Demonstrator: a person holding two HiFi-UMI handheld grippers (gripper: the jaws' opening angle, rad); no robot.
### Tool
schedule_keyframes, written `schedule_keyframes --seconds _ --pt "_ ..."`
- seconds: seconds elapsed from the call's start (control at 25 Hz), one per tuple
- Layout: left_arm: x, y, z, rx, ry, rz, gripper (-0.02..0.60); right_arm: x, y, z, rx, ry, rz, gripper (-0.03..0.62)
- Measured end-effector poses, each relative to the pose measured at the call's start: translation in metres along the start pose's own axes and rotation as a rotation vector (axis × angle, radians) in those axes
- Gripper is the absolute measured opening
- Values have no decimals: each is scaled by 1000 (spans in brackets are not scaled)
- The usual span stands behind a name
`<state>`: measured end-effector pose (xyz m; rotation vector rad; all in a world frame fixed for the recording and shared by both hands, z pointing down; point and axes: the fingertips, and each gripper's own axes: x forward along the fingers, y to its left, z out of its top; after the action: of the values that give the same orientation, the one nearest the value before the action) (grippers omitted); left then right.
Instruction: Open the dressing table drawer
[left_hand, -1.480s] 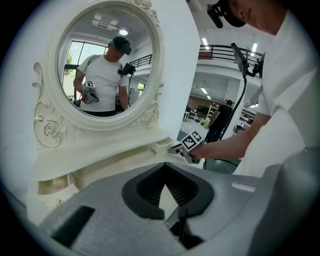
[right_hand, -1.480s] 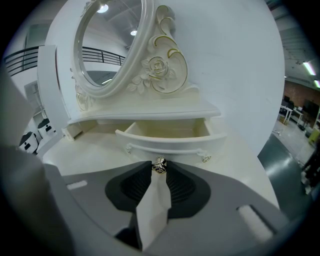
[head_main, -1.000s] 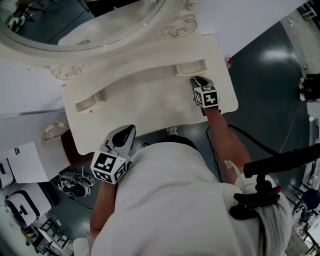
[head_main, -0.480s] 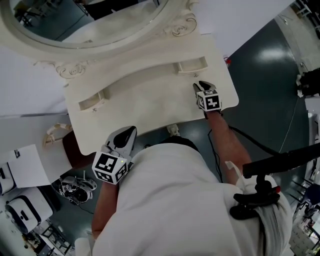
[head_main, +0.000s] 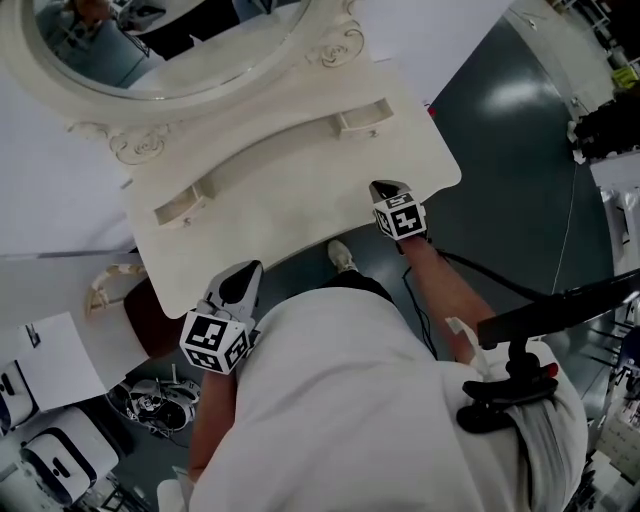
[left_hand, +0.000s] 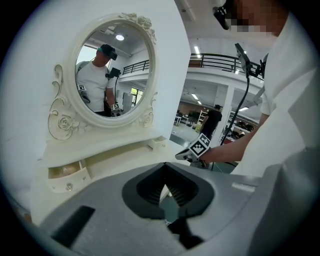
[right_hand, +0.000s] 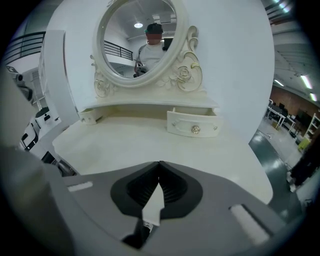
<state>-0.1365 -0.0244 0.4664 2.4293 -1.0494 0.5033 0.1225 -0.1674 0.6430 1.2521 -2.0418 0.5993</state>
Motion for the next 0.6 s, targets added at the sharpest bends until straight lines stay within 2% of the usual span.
schedule_keyframes --seconds 0.6 --pt "-76 -3 -56 11 -14 -37 2 -78 136 -39 -31 -26 99 0"
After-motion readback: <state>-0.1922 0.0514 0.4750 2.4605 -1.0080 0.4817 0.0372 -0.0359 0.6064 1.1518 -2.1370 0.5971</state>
